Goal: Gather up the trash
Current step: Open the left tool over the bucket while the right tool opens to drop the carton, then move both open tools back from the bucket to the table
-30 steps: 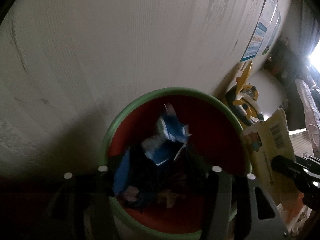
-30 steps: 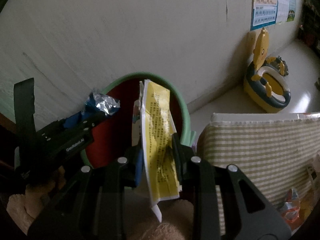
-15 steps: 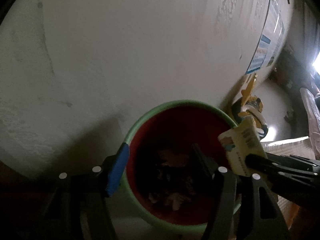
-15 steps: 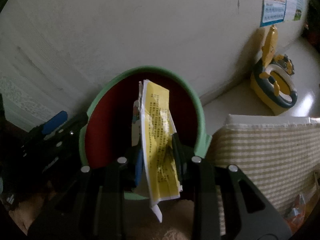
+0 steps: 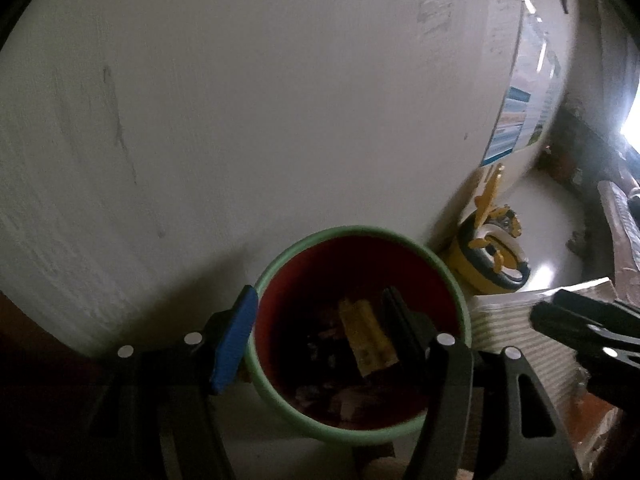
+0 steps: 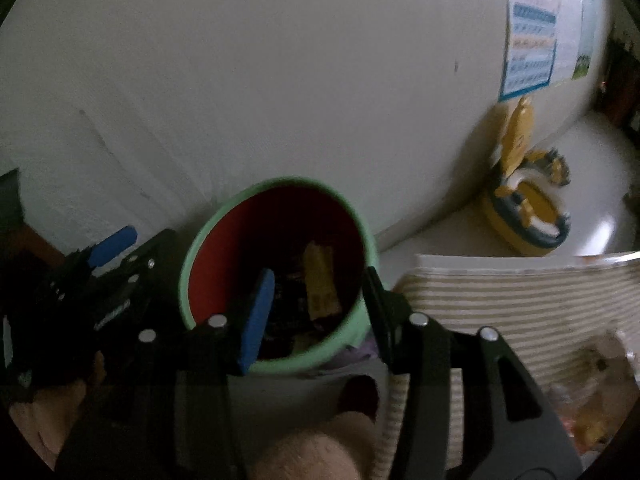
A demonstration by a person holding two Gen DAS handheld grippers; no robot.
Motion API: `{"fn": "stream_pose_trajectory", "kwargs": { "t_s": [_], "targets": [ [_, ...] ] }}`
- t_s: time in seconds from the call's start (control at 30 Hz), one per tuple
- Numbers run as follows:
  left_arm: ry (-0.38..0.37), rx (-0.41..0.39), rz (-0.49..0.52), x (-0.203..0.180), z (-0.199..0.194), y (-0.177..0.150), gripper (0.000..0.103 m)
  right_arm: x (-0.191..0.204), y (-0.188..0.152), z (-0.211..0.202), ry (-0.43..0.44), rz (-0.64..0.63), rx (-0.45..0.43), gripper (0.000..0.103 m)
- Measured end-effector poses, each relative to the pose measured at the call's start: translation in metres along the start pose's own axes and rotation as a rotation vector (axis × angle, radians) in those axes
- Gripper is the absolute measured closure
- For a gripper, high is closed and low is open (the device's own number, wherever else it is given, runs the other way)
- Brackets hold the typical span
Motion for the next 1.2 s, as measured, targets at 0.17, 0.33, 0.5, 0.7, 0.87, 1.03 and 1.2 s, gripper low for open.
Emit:
{"fn": "stream_pose_trajectory", "kwargs": {
  "t_s": [0.17,0.33,0.5,0.7,0.87,1.03,1.2],
  "targets": [
    [-0.031,-0.051,0.046,-0.037,-0.037,-0.008,0.036,-0.017,-0.03,-0.064,-0.036,-0.019,-0.093,0.056],
    [-0.087,-0.092,0.109,-0.088,-0.074,-0.022,0.035,-0.052,-0.069,-0.123,-0.046,0.046,-0.166,0.055],
    [-0.145,-0.106,0.196,-0.147,-0.098,-0.043,0.035,-0.088,-0.109,-0.164,-0.099,0.123,-0.217,0.054],
    [-0.224,-0.105,0.316,-0.213,-0.12,-0.071,0.035,-0.138,-0.161,-0.198,-0.164,0.246,-0.259,0.04],
    [-0.289,-0.107,0.403,-0.256,-0.135,-0.092,0.034,-0.174,-0.205,-0.221,-0.224,0.357,-0.291,0.037],
    [-0.335,-0.1,0.454,-0.286,-0.137,-0.106,0.029,-0.205,-0.243,-0.236,-0.323,0.449,-0.322,0.023],
    [-0.346,-0.046,0.524,-0.311,-0.119,-0.128,0.029,-0.238,-0.269,-0.234,-0.351,0.544,-0.295,0.016]
  ]
}}
Point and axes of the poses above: each gripper's, at about its wrist camera, not at the fingertips, and z roughly the way its jaws point, x to its left, y to its top, the point moved 4 cm from there along z, roughly the way its jaws point, and after that the axes turned 15 degrees about x, right-handed, at the moved point
